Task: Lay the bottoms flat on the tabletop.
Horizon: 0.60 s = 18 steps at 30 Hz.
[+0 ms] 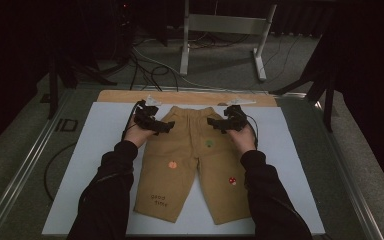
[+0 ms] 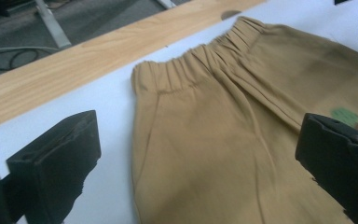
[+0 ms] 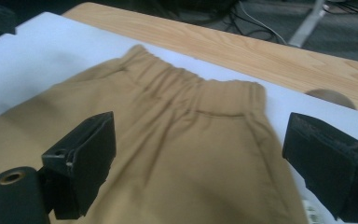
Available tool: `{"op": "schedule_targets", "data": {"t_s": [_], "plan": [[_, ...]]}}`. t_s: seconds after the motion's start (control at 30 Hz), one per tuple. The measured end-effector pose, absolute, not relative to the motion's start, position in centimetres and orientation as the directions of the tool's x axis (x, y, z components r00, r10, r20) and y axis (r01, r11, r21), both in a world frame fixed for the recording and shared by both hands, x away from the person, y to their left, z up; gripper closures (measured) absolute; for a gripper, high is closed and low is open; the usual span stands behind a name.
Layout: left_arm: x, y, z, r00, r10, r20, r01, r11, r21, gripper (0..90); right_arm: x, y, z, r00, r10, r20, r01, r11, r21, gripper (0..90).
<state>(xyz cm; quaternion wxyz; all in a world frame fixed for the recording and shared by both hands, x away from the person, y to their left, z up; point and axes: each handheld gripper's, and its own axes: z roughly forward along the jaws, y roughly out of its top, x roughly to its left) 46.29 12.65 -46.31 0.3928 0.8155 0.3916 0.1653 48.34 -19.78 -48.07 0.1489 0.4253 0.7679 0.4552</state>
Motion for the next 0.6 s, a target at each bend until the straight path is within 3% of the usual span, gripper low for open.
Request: {"op": "schedule_targets", "data": {"t_s": [0.27,0.6], "plan": [[43.4,14.0,-45.7,0.716,0.690,-0.106,0.510,-0.413,0.755,0.4,46.3,-19.5,-47.4,-0.680,0.723,0.121,0.470,0.303,0.829,10.0],[39.4,15.7,-45.5,0.745,0.656,-0.123,0.477,-0.395,0.785,0.3,42.5,-20.3,-46.6,-0.746,0.661,0.082,0.396,0.341,0.852,10.1]]}}
